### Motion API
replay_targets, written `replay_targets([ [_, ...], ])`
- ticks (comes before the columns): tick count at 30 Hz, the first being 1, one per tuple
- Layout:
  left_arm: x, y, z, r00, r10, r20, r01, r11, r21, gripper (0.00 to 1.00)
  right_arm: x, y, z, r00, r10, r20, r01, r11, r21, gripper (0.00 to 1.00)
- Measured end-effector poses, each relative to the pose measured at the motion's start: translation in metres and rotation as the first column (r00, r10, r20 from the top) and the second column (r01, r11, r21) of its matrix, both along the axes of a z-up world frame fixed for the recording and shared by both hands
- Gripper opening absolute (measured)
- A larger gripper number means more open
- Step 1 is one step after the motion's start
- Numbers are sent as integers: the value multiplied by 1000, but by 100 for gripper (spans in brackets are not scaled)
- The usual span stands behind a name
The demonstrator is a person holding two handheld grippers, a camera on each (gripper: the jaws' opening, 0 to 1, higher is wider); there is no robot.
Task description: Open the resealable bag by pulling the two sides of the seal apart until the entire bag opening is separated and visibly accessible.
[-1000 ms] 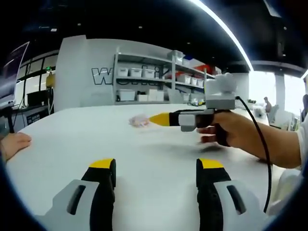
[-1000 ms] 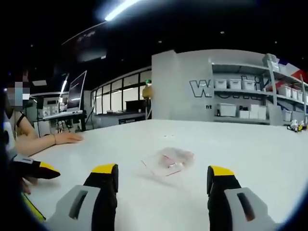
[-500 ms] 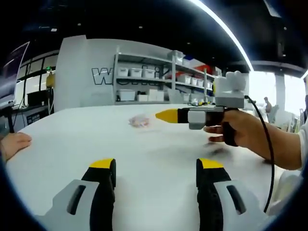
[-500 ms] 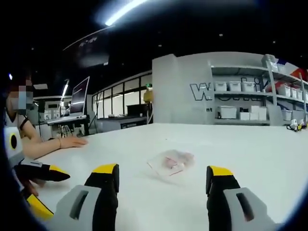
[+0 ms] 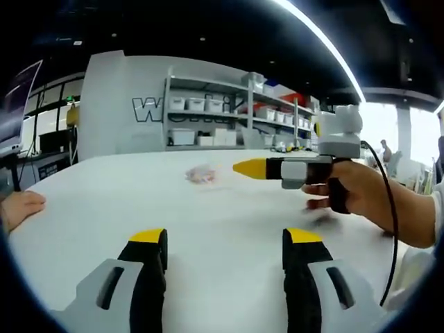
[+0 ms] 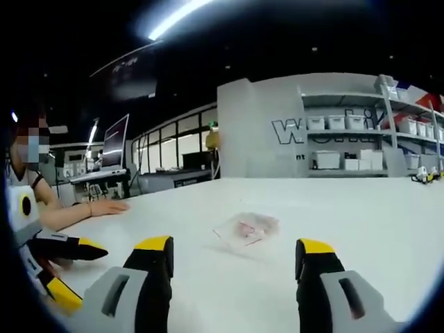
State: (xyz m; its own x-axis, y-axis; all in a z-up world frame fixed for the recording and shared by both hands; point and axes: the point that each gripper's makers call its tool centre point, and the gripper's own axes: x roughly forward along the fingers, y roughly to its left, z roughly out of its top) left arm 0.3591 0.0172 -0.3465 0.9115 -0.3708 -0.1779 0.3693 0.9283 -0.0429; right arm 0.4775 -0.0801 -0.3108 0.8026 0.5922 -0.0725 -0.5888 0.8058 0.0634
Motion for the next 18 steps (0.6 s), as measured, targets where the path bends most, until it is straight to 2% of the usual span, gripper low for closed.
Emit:
replay_targets([
  [18, -1, 1, 1, 1000, 2, 3, -2, 1000, -1, 67, -16, -3, 1, 1000, -9, 18, 9, 1000, 0, 70],
])
